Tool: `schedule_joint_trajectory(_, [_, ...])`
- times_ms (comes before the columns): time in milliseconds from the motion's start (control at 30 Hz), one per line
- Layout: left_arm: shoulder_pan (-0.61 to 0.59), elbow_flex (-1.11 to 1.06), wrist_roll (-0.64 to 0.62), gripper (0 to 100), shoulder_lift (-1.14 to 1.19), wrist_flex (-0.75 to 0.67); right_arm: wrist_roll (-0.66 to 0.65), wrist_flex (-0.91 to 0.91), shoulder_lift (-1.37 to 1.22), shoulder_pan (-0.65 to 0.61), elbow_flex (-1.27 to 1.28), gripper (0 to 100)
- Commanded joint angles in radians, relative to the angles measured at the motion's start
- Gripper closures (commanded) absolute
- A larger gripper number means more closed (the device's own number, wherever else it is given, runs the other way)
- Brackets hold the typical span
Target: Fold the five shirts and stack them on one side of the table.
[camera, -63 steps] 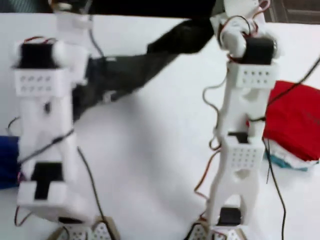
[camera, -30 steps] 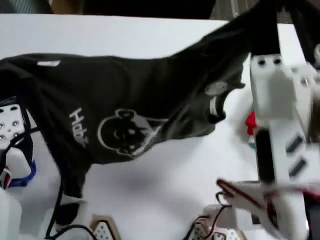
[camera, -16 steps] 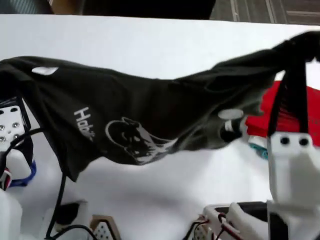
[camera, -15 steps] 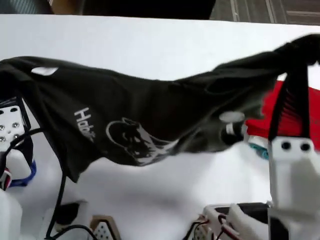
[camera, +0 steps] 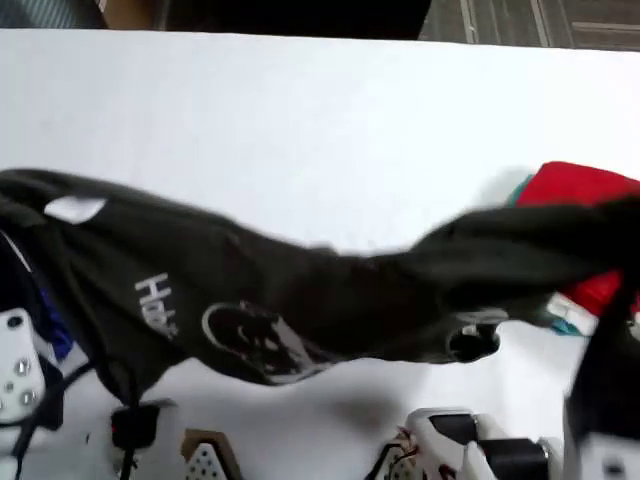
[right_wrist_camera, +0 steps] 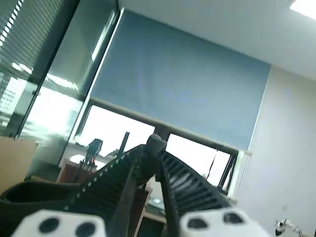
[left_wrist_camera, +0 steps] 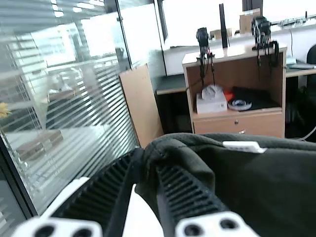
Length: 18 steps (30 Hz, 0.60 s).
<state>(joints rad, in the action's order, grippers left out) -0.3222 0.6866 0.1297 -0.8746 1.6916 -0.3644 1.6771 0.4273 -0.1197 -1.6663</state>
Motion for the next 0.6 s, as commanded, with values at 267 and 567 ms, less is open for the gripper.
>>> schedule_joint_trajectory(267, [-0.009,-0.07,0.002,98,-0.017,-0.069,0.011,-0.021,0.004,-0.005,0.143,97.8])
schedule_joint_trajectory(567, [-0.003,-0.532,-0.002,98,-0.017,-0.414,0.003,-0.176,-0.197,-0.087,0.387,97.8])
